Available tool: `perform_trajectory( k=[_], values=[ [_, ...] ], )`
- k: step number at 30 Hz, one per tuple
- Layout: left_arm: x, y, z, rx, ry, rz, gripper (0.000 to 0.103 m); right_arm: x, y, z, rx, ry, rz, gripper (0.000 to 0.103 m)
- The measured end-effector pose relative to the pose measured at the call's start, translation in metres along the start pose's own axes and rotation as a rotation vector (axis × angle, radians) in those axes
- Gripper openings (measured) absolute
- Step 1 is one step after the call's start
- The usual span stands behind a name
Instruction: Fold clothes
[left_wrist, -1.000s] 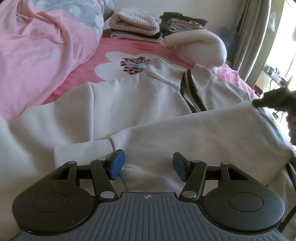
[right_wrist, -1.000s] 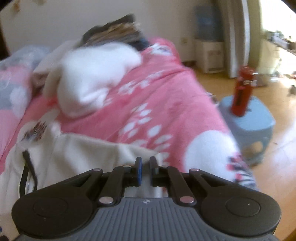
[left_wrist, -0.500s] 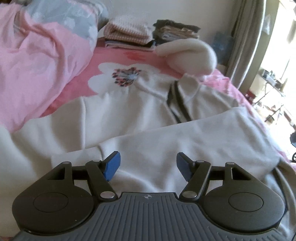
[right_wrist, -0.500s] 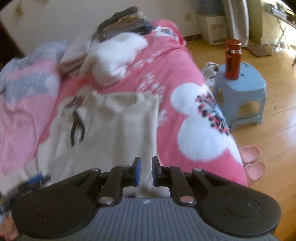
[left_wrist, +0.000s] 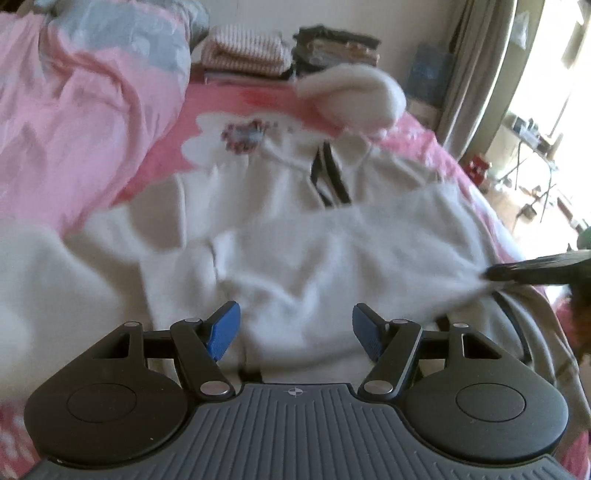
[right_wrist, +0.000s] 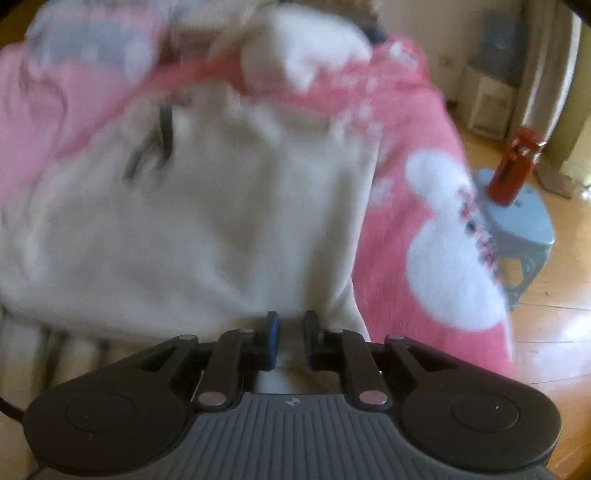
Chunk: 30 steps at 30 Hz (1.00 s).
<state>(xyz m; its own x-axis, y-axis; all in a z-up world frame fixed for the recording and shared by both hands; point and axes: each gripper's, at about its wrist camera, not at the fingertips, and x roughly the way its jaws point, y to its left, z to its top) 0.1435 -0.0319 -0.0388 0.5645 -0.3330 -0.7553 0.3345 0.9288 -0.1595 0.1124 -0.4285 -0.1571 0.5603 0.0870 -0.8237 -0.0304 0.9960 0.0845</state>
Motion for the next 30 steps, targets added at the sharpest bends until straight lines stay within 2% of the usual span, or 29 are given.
perform_trajectory(
  k=[3,5,7,9,11,14,17,18,20,23,24,27,30],
  values=[
    [-0.012,-0.002,-0.011,0.006,0.015,-0.009,0.067,-0.029,-0.008,0.003,0.076,-0.015,0.021,0.015],
    [-0.017,-0.007,-0.018,0.022,0.027,-0.025,0.067,-0.061,-0.011,-0.004,0.069,-0.058,0.070,0.015],
    [-0.017,-0.015,-0.025,0.037,0.044,-0.046,0.067,-0.076,-0.012,-0.018,0.043,-0.050,0.066,0.015],
    [-0.011,-0.026,-0.032,0.051,0.069,-0.076,0.067,-0.068,-0.014,-0.037,-0.006,0.011,0.034,0.015],
    [-0.005,-0.035,-0.040,0.057,0.091,-0.098,0.067,-0.046,-0.019,-0.058,-0.079,0.075,-0.089,0.014],
    [-0.005,-0.045,-0.049,0.078,0.109,-0.115,0.067,-0.062,-0.030,-0.060,0.006,0.038,-0.077,0.015],
    [-0.011,-0.050,-0.058,0.109,0.115,-0.117,0.067,-0.086,-0.024,-0.064,-0.022,-0.013,-0.027,0.015],
    [-0.013,-0.051,-0.060,0.115,0.117,-0.112,0.067,-0.089,-0.022,-0.067,-0.042,-0.012,-0.013,0.015],
    [-0.017,-0.050,-0.064,0.114,0.122,-0.105,0.067,-0.076,-0.021,-0.081,-0.087,0.052,-0.046,0.015],
    [-0.025,-0.050,-0.067,0.124,0.119,-0.089,0.067,-0.076,-0.024,-0.089,-0.047,0.068,-0.076,0.015],
    [-0.029,-0.051,-0.067,0.135,0.113,-0.082,0.067,-0.082,-0.021,-0.085,-0.038,0.069,-0.065,0.016],
    [-0.037,-0.053,-0.069,0.164,0.101,-0.071,0.067,-0.110,0.000,-0.079,-0.090,0.000,0.088,0.018],
    [-0.035,-0.054,-0.071,0.155,0.101,-0.070,0.068,-0.123,0.026,-0.083,-0.192,-0.029,0.223,0.034]
  ],
)
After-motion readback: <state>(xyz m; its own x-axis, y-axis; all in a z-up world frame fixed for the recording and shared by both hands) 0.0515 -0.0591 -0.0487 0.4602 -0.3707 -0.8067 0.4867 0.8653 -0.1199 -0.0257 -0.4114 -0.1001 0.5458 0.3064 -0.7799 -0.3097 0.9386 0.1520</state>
